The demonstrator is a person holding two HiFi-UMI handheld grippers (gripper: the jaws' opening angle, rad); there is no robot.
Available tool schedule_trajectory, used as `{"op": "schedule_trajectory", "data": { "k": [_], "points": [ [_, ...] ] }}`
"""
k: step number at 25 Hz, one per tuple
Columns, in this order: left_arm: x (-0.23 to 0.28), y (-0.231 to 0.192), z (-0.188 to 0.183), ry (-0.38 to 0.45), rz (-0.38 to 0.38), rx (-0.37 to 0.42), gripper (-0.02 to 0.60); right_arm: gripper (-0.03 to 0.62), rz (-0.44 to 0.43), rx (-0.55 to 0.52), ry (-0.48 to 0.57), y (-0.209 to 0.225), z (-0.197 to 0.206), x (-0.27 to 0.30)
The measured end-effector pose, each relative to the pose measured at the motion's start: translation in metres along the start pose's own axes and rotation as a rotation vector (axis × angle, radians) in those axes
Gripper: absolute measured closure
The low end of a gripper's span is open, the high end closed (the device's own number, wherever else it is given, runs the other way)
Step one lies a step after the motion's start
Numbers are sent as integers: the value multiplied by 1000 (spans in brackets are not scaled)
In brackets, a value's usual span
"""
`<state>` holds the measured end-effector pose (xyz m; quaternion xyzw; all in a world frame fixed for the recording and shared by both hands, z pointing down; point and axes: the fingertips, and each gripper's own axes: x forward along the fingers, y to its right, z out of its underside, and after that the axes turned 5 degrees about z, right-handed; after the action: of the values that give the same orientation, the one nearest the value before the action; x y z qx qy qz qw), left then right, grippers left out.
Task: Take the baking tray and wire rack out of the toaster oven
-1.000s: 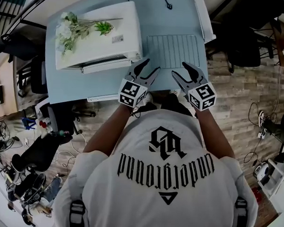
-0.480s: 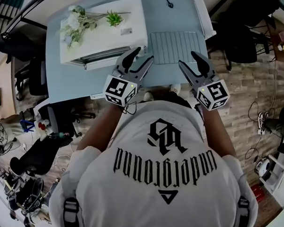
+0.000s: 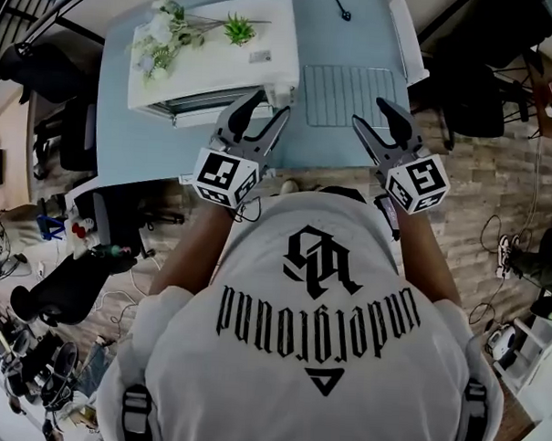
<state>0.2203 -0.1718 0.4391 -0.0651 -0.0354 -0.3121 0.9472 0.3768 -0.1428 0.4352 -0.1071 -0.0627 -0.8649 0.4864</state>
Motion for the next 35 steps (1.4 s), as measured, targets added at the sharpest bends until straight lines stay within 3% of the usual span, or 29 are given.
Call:
{"op": "schedule_trajectory", "data": {
  "k": [10, 20, 28, 35],
  "points": [
    [-1, 14, 11, -4, -147, -71, 356, 369, -146, 7, -17, 5, 13, 3],
    [-22, 47, 25, -28, -249, -45, 356, 368, -285, 23, -41, -23, 38, -6],
    [-51, 53, 26, -25, -302, -35, 356, 370, -335, 40, -22, -53, 36, -11],
    [-70, 33, 14, 2, -301, -9, 356, 370, -339, 25, 7, -81, 23, 5]
  ]
}}
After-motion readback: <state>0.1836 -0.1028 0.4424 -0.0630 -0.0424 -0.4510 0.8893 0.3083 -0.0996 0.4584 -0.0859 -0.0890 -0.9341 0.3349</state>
